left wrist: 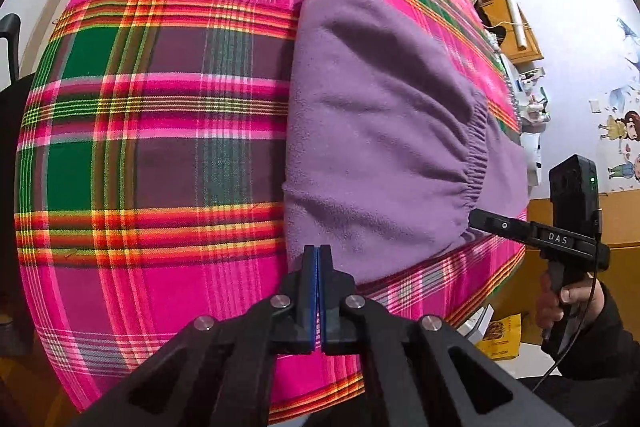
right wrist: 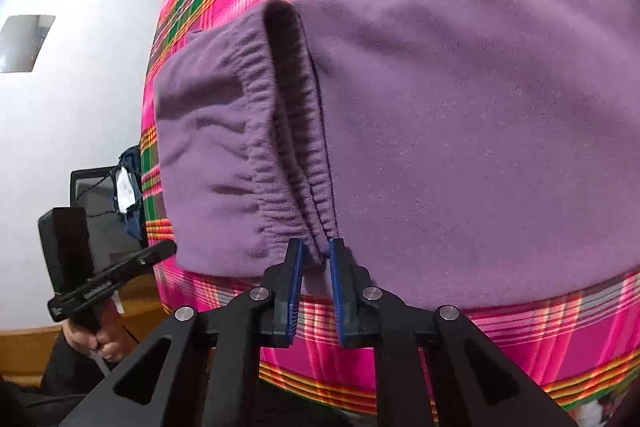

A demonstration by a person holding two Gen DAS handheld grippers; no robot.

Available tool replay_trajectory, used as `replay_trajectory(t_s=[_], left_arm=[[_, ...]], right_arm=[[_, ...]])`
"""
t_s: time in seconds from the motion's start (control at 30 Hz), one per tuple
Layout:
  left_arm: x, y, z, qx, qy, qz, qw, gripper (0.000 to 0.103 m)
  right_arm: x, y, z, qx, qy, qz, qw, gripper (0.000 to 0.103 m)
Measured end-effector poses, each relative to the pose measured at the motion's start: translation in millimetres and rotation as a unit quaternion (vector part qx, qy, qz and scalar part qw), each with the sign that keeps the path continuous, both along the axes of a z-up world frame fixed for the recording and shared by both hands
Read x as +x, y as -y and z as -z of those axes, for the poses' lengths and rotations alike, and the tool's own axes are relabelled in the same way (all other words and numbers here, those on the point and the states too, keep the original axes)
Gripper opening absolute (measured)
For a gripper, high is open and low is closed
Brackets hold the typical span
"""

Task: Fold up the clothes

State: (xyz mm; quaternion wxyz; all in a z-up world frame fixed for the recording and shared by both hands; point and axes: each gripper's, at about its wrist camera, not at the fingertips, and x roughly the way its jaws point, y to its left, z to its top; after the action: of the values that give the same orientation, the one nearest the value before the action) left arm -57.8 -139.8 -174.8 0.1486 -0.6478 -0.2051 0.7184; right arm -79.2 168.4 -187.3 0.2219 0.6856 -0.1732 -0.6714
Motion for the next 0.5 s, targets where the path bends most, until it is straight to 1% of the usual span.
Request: replay_trajectory(t_s=[0.03, 0.1, 0.17, 0.23, 0.3, 0.4, 0.5], left_arm=[[0, 0, -3, 0.001, -0.006, 0.000, 1.0000, 0.000], [-3, 0, -13, -0.009, -0.026, 0.004, 0.9996, 0.000], [-13, -3, -23, -0.017, -0.047, 0.007, 0.9987, 0.000], [-27, -5, -34, -0.025, -0.074, 0.008, 0.9969, 0.001], [-46, -8, -39, -0.032, -0.094, 0.009, 0.9951, 0.001], [-72, -15, -48, -0.037, -0.120, 0.020, 0.9919, 0.001], [-98, -28, -48, -0.048, -0.134, 0.037, 0.9892, 0.001]], right_arm=[[-1, 2, -5, 0.007, -0.008, -0.007, 1.000, 0.017], [-4, 5, -15, 0.021, -0.029, -0.018, 0.999, 0.018], [-10, 9, -29, 0.030, -0.060, -0.018, 0.998, 0.018], [-18, 14, -46, 0.046, -0.107, -0.021, 0.993, 0.018], [-28, 23, -62, 0.074, -0.155, -0.036, 0.984, 0.024], [-45, 33, -74, 0.074, -0.184, -0.052, 0.979, 0.025], [-59, 50, -73, 0.079, -0.193, -0.057, 0.976, 0.025]])
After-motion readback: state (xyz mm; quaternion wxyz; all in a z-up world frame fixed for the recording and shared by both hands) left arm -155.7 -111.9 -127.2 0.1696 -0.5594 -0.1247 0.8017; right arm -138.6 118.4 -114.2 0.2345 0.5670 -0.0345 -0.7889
